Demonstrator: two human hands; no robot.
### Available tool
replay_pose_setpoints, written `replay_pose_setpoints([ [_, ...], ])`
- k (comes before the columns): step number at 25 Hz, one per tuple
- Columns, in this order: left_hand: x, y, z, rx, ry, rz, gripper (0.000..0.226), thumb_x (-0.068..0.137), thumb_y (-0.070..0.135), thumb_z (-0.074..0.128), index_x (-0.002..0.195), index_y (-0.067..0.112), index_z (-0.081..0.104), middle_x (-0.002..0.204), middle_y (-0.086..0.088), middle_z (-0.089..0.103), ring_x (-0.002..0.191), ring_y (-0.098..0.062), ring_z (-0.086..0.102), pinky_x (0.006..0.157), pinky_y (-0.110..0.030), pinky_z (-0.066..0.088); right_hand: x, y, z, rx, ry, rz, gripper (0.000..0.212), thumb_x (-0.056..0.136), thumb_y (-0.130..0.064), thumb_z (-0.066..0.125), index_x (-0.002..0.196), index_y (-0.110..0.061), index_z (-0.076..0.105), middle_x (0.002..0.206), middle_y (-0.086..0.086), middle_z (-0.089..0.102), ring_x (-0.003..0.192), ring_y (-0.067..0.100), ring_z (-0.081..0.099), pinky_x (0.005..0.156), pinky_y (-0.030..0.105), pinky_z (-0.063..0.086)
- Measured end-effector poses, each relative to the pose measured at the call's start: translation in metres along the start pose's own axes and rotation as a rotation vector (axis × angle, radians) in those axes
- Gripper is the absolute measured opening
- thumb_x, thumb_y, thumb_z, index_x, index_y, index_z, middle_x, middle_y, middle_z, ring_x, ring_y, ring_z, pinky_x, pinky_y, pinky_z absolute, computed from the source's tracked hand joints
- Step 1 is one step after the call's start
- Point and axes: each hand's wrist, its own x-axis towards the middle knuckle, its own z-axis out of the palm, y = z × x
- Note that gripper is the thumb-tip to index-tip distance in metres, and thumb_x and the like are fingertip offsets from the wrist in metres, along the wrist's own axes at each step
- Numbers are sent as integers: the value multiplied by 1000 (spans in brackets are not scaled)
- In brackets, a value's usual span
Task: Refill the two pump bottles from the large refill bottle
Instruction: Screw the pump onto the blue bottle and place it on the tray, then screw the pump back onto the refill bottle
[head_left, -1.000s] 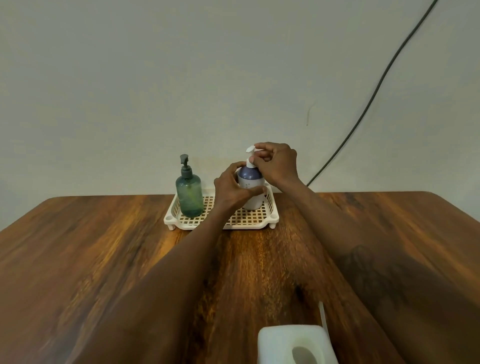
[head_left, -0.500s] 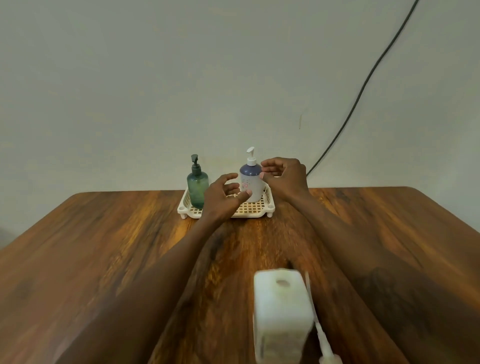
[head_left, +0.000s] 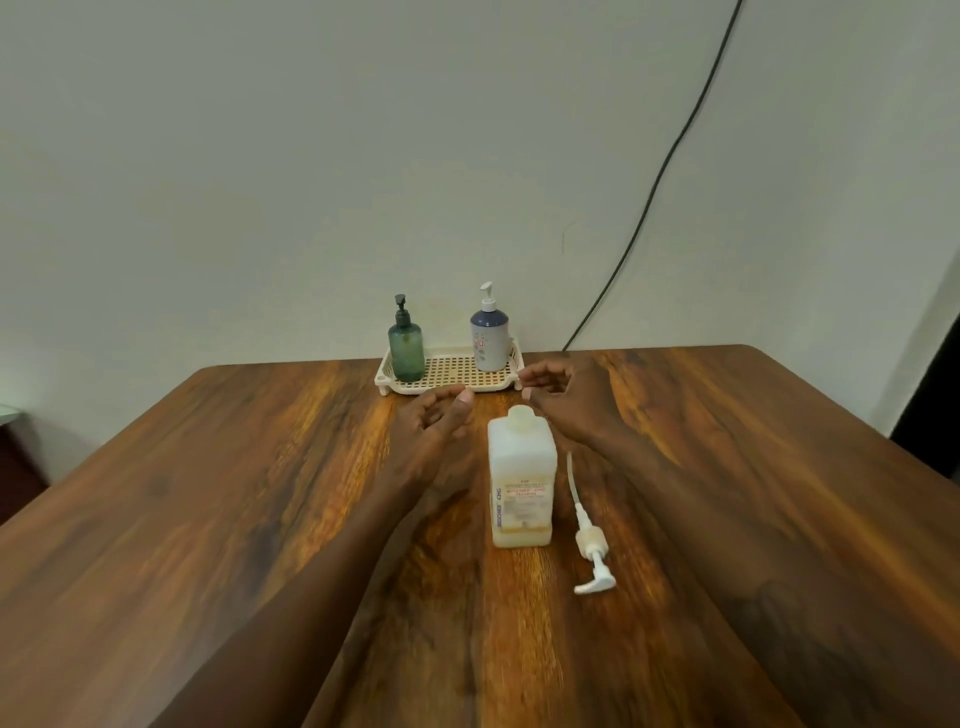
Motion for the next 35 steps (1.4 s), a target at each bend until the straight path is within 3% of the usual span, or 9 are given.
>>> replay_pose_setpoints([
  [5, -42, 6, -2, 28, -132, 29, 68, 87, 66, 66, 138, 21, 62, 130, -2, 70, 115, -19, 69, 97, -44, 58, -37, -8, -15, -19, -3, 1, 23, 88, -4, 77, 107, -16, 79, 101, -8, 75, 91, 0, 69, 76, 6, 52],
  [8, -60, 7, 2, 108, -238, 34, 83, 68, 73, 78, 141, 38, 56, 134, 18, 65, 118, 0, 62, 87, -25, 57, -55, -7, -25, -68, -27, -1, 22, 86, -2, 76, 99, -19, 81, 89, -14, 73, 81, -4, 68, 66, 4, 50],
  [11, -67, 5, 11, 241, -239, 101, 97, 58, 66, 90, 143, 43, 50, 127, 27, 61, 107, 10, 59, 80, -16, 53, -73, -4, -38, -185, -170, -6, 27, 79, 5, 74, 81, -22, 78, 71, -20, 69, 70, -7, 67, 63, 10, 51],
  [13, -66, 3, 16, 262, -208, 123, 101, 58, 61, 93, 146, 41, 47, 134, 20, 62, 110, 1, 62, 83, -22, 57, -83, -5, -44, -258, -312, -22, 36, 76, 9, 70, 70, -27, 74, 64, -23, 68, 72, -11, 65, 59, 9, 49],
  [17, -69, -11, 17, 196, -89, 177, 91, 65, 47, 94, 144, 38, 50, 141, 7, 63, 119, -9, 62, 70, -13, 57, -95, -10, -53, -305, -513, -52, 43, 73, 12, 61, 74, -28, 76, 75, -23, 72, 82, 1, 69, 74, 15, 57],
  [22, -74, -11, 18, 228, -18, 233, 91, 69, 42, 93, 147, 30, 48, 142, 2, 61, 100, 14, 57, 65, -5, 51, -98, -16, -64, -415, -789, -22, 39, 82, 10, 63, 91, -24, 80, 98, -19, 73, 102, 2, 62, 86, 24, 52],
  [26, -78, -4, 15, 288, -53, 281, 92, 72, 51, 88, 150, 37, 41, 138, 9, 61, 104, 8, 61, 67, -9, 53, -102, -17, -62, -554, -998, -30, 49, 86, 9, 65, 105, -35, 78, 125, -15, 69, 123, 11, 58, 106, 39, 49],
  [30, -83, 0, 15, 300, -73, 304, 90, 74, 45, 90, 150, 38, 42, 125, 19, 60, 98, 26, 57, 66, -5, 51, -105, -16, -57, -660, -976, -72, 51, 87, 6, 66, 116, -35, 76, 130, -11, 67, 116, 16, 62, 99, 41, 55],
  [35, -84, 2, 14, 323, -42, 345, 87, 72, 40, 91, 145, 36, 45, 135, 2, 66, 111, -7, 65, 68, -9, 55, -106, -9, -51, -642, -790, -127, 37, 90, -6, 69, 119, -28, 75, 124, -6, 69, 110, 15, 64, 95, 37, 56],
])
